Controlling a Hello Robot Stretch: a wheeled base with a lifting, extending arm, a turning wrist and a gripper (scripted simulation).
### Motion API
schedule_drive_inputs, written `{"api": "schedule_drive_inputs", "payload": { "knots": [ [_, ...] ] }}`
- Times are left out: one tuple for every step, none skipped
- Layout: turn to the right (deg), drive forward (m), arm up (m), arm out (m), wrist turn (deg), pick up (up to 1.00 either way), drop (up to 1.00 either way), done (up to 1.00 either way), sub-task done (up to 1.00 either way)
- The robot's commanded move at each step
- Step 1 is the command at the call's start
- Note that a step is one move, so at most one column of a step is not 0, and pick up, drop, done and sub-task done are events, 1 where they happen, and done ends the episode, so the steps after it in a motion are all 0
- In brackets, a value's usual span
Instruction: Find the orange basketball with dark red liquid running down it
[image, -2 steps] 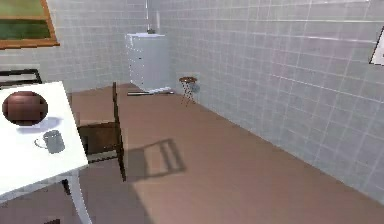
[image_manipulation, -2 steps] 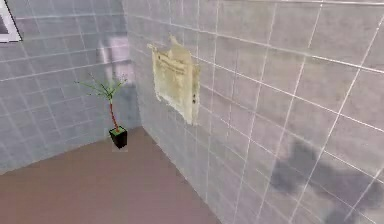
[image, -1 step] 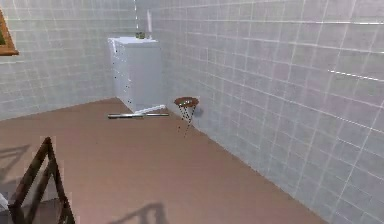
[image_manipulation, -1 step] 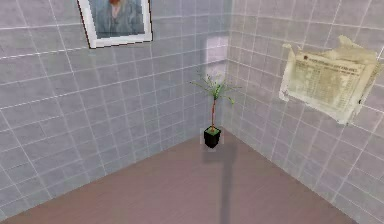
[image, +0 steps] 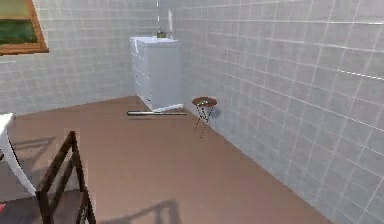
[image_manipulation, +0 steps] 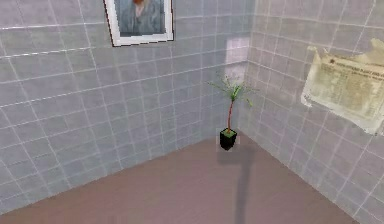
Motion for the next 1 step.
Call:
{"api": "schedule_drive_inputs", "payload": {
  "knots": [
    [0.0, 0.75, 0.00, 0.00, 0.0, 0.00, 0.00, 0.00, 0.00]
  ]
}}
